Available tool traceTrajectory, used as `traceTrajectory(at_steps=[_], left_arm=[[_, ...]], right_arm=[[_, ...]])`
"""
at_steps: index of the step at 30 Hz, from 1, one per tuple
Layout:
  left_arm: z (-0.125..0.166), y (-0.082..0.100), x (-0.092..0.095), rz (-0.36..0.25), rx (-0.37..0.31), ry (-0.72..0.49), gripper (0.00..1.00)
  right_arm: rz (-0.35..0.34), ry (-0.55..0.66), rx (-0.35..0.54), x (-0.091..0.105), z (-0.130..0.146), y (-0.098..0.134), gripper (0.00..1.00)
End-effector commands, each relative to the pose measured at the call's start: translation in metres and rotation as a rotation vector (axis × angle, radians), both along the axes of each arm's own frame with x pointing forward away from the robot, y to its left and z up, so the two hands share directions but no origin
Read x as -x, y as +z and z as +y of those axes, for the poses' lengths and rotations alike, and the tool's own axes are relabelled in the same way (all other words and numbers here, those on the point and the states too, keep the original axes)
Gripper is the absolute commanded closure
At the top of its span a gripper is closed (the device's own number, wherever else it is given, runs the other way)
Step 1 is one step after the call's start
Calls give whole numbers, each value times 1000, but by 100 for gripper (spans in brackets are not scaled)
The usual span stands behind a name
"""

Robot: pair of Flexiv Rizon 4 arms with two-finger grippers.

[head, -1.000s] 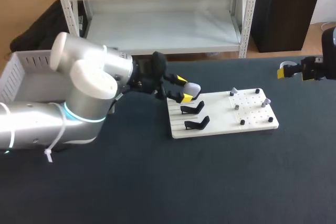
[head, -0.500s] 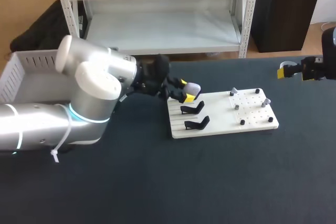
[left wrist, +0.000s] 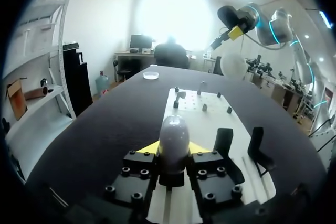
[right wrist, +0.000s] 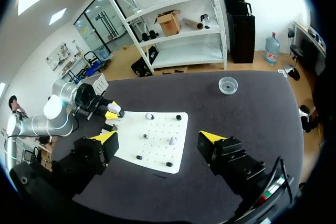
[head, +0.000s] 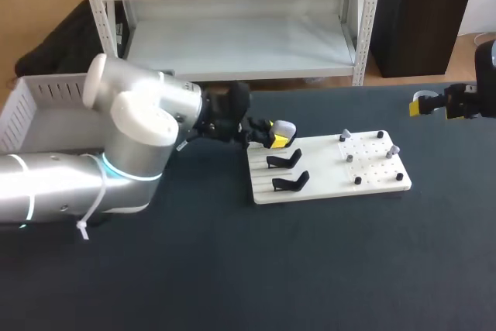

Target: Pick up each earbud case from the left stands, insert the matching earbuds, close the lid, and place the case in the box.

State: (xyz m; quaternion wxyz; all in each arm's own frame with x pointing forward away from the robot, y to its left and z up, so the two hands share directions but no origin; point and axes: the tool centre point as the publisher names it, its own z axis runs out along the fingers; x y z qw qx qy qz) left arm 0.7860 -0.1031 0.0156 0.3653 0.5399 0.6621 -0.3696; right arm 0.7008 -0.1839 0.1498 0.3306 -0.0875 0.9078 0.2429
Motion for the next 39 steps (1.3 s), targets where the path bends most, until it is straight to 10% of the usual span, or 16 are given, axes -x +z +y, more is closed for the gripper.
traceTrajectory(at_steps=[1, 16, 30, 39], left_arm=[[6, 10, 2, -20, 32, -27, 100], [33, 81, 37, -143, 72, -23, 100], [36, 100, 50, -178, 49, -21, 100], [36, 100, 50, -178, 49, -21, 100]], right_arm=[[0, 5, -3, 0, -1, 0, 0], [52, -58, 75, 10, 6, -17, 0], [33, 156, 788, 29, 11, -10, 0], [-8, 227, 821, 20, 54, 22, 0]])
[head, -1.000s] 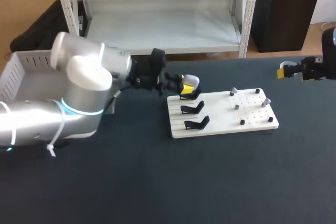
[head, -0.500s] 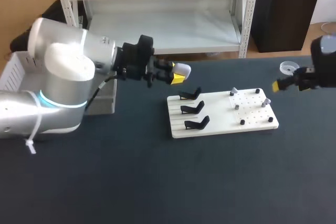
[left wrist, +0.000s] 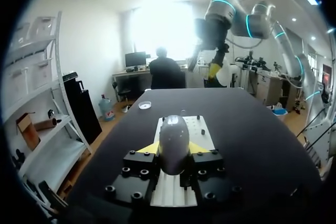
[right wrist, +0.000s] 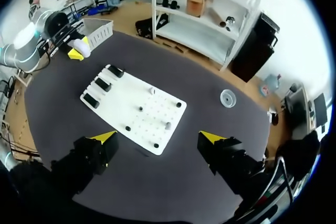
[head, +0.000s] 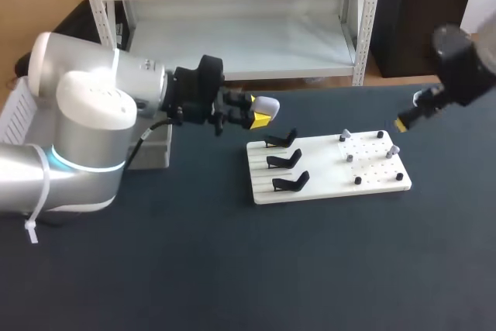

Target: Pick up each earbud case from the left stands, insert the matching earbuds, close the lid, and place the case in the box.

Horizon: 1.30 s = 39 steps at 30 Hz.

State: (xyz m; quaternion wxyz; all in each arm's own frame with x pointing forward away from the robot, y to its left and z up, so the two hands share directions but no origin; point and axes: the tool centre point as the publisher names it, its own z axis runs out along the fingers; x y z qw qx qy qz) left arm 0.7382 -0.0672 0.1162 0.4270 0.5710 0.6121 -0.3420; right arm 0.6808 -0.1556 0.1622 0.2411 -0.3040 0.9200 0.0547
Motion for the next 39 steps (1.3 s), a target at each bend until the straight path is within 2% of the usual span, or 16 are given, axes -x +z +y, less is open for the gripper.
traceTrajectory(at_steps=[1, 4, 13, 22, 28, 39], left_arm=[[0, -1, 2, -7, 5, 8, 100], [0, -1, 2, -7, 5, 8, 100], [0, -1, 2, -7, 5, 8, 100], [-15, 12, 10, 5, 70, -1, 100], [-26, 16, 16, -11, 78, -21, 100], [-37, 12, 18, -6, 86, -33, 100]], right_arm=[[-102, -60, 301, -2, 32, 10, 0], [-83, -38, 308, -5, 53, 11, 0], [-37, 27, 219, -8, 104, 10, 0], [-16, 80, 138, -11, 142, 6, 0], [-22, 101, 120, -18, 156, 7, 0], [-18, 130, 78, -27, 170, 9, 0]])
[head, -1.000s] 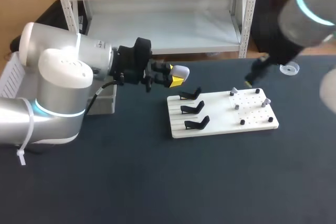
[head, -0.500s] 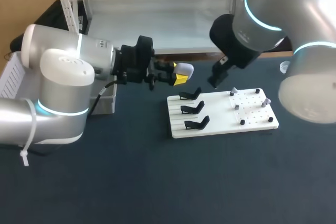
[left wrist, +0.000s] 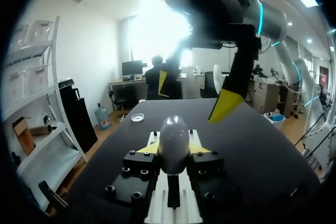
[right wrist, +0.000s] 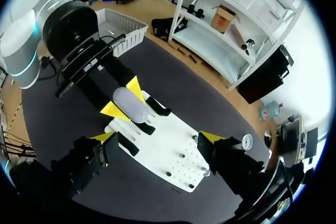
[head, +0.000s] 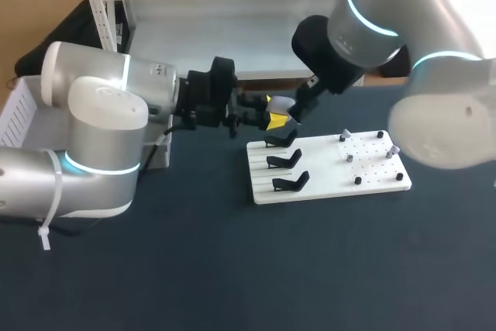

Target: Pick up each earbud case from the left stands, insert the matching earbuds, close the lid, and place the case in the box.

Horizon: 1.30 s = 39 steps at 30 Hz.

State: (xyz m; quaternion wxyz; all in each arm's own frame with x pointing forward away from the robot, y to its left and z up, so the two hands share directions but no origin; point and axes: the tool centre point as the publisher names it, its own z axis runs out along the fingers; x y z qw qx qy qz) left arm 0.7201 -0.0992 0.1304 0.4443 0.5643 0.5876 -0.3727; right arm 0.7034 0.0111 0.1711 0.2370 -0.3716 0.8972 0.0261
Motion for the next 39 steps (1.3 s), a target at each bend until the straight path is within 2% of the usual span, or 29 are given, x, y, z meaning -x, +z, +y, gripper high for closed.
traceTrajectory(at_steps=[1, 19, 27, 30, 39], left_arm=[[-6, -3, 0, -4, 7, 0, 100], [-11, -3, 9, -3, 28, -22, 100], [-11, -3, 13, 8, 39, -34, 100], [-9, -2, 12, 61, 109, -34, 100], [-7, 21, -2, 116, 237, -7, 100]], right_arm=[[13, 6, -10, -5, 4, 0, 0], [8, -9, -9, -15, 2, 1, 0], [-23, -26, 4, -20, -5, 9, 0], [-32, -41, 9, -16, -15, 10, 0], [31, -145, 10, -7, -75, -14, 0]])
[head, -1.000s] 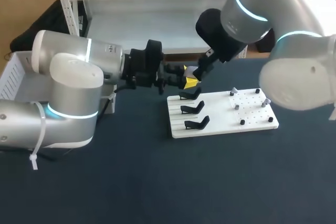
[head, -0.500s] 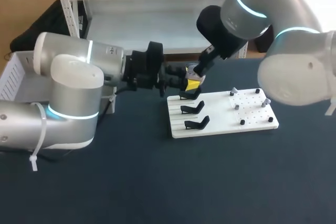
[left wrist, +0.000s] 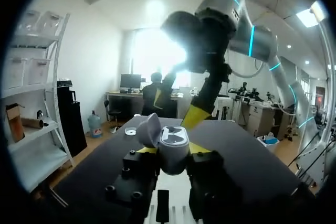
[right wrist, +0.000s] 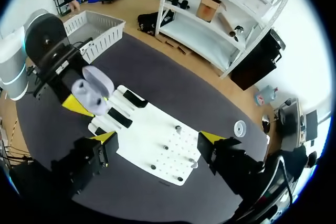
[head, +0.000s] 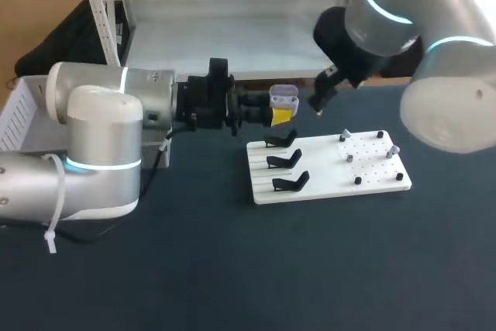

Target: Pick up each earbud case from the left stands, insert the matching earbuds, close the lid, and place the case in the box.

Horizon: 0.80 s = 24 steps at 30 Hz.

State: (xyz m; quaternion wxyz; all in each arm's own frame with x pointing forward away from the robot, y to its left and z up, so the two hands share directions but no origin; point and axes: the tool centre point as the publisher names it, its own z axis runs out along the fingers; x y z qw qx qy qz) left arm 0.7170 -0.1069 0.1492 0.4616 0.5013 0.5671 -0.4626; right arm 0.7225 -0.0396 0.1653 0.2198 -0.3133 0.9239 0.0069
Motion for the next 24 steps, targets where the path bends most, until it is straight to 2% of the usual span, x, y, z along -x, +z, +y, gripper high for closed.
traceTrajectory(at_steps=[1, 6, 13, 24], left_arm=[[1, 5, -7, 15, 52, 10, 100], [-1, 19, -16, 4, 52, 23, 100], [-3, 30, -18, -12, 54, 10, 100], [-2, 30, -14, -12, 40, 7, 100]], right_arm=[[10, -19, -11, 14, -30, -12, 0], [80, -42, 30, 21, -57, -29, 0], [157, -57, 46, 25, -73, -49, 0], [225, -73, 95, 27, -95, -81, 0]])
